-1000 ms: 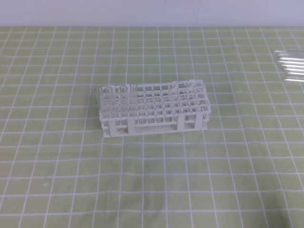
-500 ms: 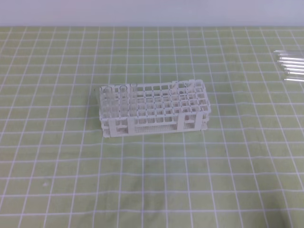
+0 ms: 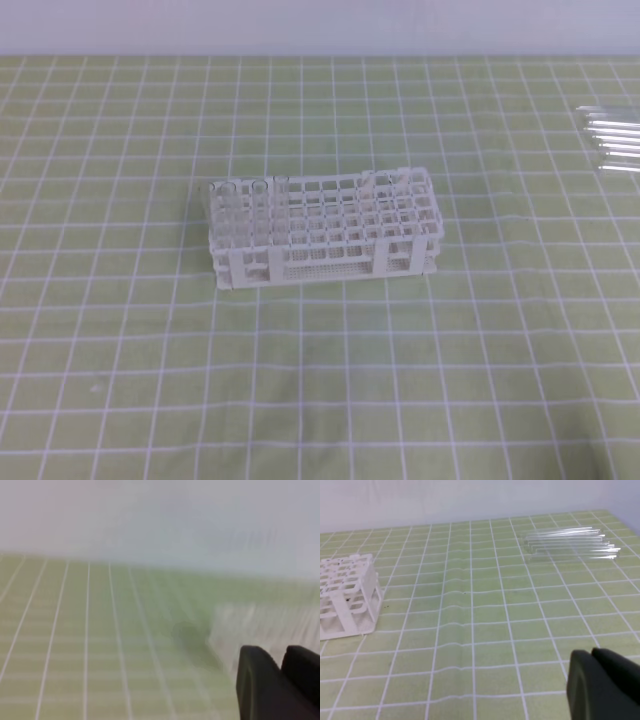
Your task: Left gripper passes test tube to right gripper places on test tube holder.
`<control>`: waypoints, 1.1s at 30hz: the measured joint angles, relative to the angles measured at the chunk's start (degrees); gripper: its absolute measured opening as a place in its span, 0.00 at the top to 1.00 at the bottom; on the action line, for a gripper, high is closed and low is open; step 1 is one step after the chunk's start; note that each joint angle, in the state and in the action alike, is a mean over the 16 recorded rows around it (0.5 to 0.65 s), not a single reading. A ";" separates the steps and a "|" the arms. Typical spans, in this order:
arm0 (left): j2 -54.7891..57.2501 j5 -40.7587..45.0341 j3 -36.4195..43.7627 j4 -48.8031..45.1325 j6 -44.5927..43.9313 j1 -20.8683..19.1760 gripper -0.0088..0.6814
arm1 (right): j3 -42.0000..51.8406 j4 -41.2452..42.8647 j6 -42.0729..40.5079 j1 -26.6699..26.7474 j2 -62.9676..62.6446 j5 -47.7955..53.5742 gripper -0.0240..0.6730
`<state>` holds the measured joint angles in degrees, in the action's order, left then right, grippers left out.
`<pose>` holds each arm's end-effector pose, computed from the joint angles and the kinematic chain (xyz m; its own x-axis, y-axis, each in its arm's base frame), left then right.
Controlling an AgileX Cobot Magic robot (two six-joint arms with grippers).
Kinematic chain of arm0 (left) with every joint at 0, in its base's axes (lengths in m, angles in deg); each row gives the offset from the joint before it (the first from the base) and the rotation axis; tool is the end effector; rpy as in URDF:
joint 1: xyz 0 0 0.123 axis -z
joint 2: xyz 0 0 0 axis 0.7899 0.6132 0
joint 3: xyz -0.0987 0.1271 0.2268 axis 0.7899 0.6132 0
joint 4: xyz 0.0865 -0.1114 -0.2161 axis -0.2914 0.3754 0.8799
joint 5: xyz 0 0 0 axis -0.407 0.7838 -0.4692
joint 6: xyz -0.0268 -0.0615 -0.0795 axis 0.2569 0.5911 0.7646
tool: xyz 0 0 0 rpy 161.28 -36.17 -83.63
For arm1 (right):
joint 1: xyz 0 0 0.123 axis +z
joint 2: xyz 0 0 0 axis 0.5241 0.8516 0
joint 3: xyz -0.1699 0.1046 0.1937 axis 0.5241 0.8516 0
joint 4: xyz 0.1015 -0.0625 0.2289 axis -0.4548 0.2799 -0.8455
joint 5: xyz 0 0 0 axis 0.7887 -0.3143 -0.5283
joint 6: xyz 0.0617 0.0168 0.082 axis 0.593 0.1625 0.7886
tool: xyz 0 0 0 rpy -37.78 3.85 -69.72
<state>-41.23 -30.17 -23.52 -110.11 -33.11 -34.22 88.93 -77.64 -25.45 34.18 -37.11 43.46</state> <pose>0.0860 -0.0234 0.2209 -0.0552 -0.1305 -0.9899 0.2643 0.9542 -0.1405 0.0798 0.0016 0.1858 -0.1841 0.1271 -0.9747 -0.0007 0.9916 0.1294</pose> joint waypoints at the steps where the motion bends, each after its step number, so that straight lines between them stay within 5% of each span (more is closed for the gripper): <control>1: 0.01 0.96 -0.06 4.86 -6.43 0.02 0.97 | 0.00 0.00 0.00 0.00 0.00 0.00 0.97; 4: -0.01 3.63 -0.08 15.75 -20.65 -0.20 0.97 | 0.00 0.00 0.00 0.00 0.00 0.00 0.97; 8: -0.04 6.30 -0.08 22.87 -29.21 -1.93 0.97 | 0.00 -0.01 0.00 0.00 0.00 0.00 0.97; 22: -4.17 7.71 1.84 21.63 -23.70 -13.58 0.97 | 0.00 -0.13 0.00 0.00 0.04 0.00 0.97; 33: -6.98 11.90 4.01 20.88 -23.00 -13.85 0.97 | 0.00 -0.21 0.00 0.00 0.11 0.00 0.97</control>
<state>-48.21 -18.27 -19.51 -89.23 -56.11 -48.07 88.93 -77.85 -25.45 34.18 -36.99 43.46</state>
